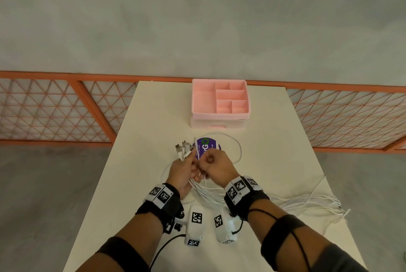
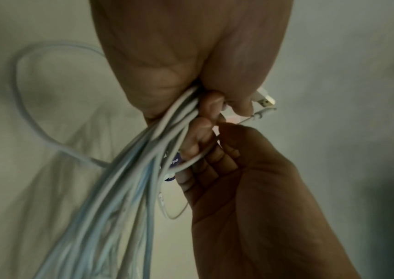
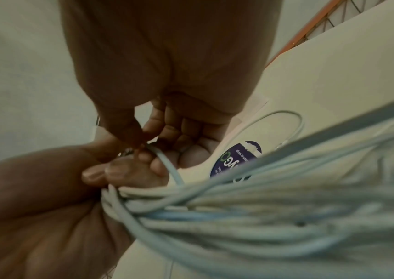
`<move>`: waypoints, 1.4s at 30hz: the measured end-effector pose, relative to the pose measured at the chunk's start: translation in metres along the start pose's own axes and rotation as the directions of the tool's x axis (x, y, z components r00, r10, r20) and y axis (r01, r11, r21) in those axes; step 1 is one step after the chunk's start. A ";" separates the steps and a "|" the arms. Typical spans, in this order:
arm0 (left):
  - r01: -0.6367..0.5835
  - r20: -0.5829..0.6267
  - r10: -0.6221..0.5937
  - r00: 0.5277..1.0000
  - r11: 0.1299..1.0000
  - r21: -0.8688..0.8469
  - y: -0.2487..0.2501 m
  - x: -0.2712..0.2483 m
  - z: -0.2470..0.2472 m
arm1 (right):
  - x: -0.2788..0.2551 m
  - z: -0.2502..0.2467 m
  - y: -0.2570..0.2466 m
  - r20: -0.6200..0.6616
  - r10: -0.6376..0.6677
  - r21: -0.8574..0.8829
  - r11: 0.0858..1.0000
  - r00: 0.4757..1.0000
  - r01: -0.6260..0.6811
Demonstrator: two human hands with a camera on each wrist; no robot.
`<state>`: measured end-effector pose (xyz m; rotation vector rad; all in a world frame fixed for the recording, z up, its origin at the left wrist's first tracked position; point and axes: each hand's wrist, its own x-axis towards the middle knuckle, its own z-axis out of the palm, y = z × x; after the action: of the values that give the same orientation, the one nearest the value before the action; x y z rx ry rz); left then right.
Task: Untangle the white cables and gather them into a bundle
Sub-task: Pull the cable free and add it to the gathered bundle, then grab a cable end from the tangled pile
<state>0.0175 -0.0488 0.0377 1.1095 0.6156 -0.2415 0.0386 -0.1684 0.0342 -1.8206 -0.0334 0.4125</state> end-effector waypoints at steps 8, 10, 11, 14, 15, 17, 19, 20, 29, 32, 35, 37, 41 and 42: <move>-0.051 0.099 0.045 0.994 0.997 0.059 -0.003 -0.005 -0.001 | -0.012 0.002 -0.002 0.000 -0.080 0.026 0.996 0.997 0.080; -0.066 0.070 0.061 0.996 0.995 0.074 -0.005 -0.002 -0.002 | -0.015 0.001 -0.004 0.036 -0.098 0.030 0.995 0.995 0.097; -0.070 0.054 0.067 0.996 0.995 0.075 -0.006 0.000 -0.003 | -0.016 -0.001 -0.005 0.060 -0.099 0.048 0.994 0.993 0.097; -0.068 0.021 0.067 0.998 0.996 0.059 -0.009 0.003 -0.005 | -0.019 -0.012 -0.006 0.102 -0.105 -0.036 0.993 0.989 0.109; -0.063 0.021 0.062 0.998 0.996 0.058 -0.008 0.002 -0.006 | -0.019 -0.017 -0.006 0.068 -0.127 -0.087 0.987 0.990 0.133; -0.059 0.065 0.054 0.996 0.995 0.078 -0.007 0.001 -0.007 | -0.016 -0.024 -0.008 0.009 -0.159 -0.094 0.983 0.987 0.159; -0.089 0.167 0.067 0.984 0.988 0.128 -0.005 -0.004 -0.005 | -0.011 -0.028 -0.017 0.058 -0.199 -0.099 0.974 0.978 0.203; -0.113 0.226 0.074 0.971 0.980 0.165 -0.003 -0.007 -0.003 | -0.008 -0.029 -0.022 0.107 -0.214 -0.131 0.965 0.971 0.227; -0.172 0.536 0.020 0.844 0.957 0.235 0.020 -0.026 0.000 | -0.003 -0.032 -0.078 0.323 -0.276 -0.345 0.856 0.905 0.384; -0.146 0.557 -0.031 0.830 0.952 0.270 0.022 -0.031 -0.002 | -0.002 -0.030 -0.080 0.303 -0.249 -0.377 0.855 0.920 0.356; -0.110 0.525 -0.042 0.850 0.961 0.254 0.020 -0.031 -0.001 | 0.001 -0.025 -0.075 0.198 -0.255 -0.403 0.859 0.946 0.316; -0.102 0.495 -0.030 0.869 0.966 0.239 0.017 -0.030 0.002 | 0.002 -0.021 -0.072 0.153 -0.270 -0.389 0.868 0.951 0.309; -0.159 0.399 0.037 0.916 0.948 0.277 0.010 -0.025 0.008 | 0.006 -0.012 -0.069 0.104 -0.296 -0.446 0.840 0.950 0.310; -0.171 0.372 0.052 0.927 0.940 0.294 0.008 -0.024 0.009 | 0.008 -0.010 -0.070 0.092 -0.276 -0.477 0.831 0.957 0.286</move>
<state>0.0055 -0.0560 0.0603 1.3702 0.1829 -0.4463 0.0619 -0.1552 0.1006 -2.2661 -0.4531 0.2191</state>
